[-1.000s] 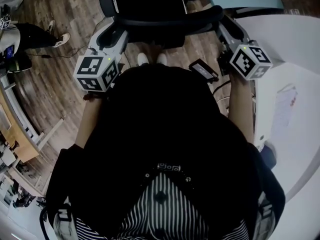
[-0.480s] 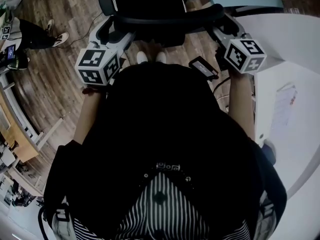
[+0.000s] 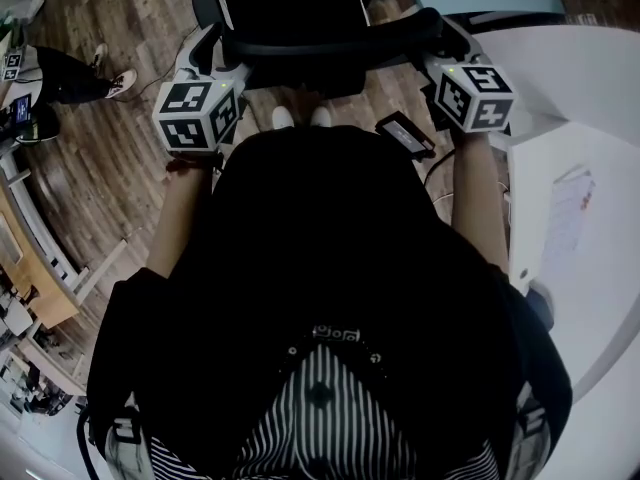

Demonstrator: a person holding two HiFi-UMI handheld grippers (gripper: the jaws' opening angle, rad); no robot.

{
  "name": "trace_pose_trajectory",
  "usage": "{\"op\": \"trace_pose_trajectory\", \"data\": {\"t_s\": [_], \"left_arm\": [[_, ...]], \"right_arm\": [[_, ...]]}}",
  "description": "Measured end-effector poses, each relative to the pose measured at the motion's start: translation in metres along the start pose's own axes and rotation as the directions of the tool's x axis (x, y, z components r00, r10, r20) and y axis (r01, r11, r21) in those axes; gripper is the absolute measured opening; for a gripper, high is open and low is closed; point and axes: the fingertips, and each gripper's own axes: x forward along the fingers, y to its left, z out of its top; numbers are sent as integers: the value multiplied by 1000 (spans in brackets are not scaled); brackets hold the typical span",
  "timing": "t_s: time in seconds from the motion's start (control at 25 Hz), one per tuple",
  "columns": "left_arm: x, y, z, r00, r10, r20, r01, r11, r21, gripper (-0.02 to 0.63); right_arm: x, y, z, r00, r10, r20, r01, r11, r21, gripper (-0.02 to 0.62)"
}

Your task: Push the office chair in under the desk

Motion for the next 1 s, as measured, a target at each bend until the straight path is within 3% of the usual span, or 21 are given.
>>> {"op": "trace_pose_trajectory", "data": {"t_s": [0.28, 0.44, 1.0], "left_arm": [[5, -4, 4, 999, 40, 20, -40, 999, 21, 312], [7, -6, 3, 998, 59, 12, -59, 998, 29, 307], [25, 8, 17, 994, 112, 3, -112, 993, -31, 313]], "right_arm": [[16, -13, 2, 998, 44, 33, -43, 999, -19, 298], [12, -23, -1, 999, 3, 47, -1, 999, -48, 213], [17, -29, 5, 998, -63, 29, 65, 995, -81, 195]]}}
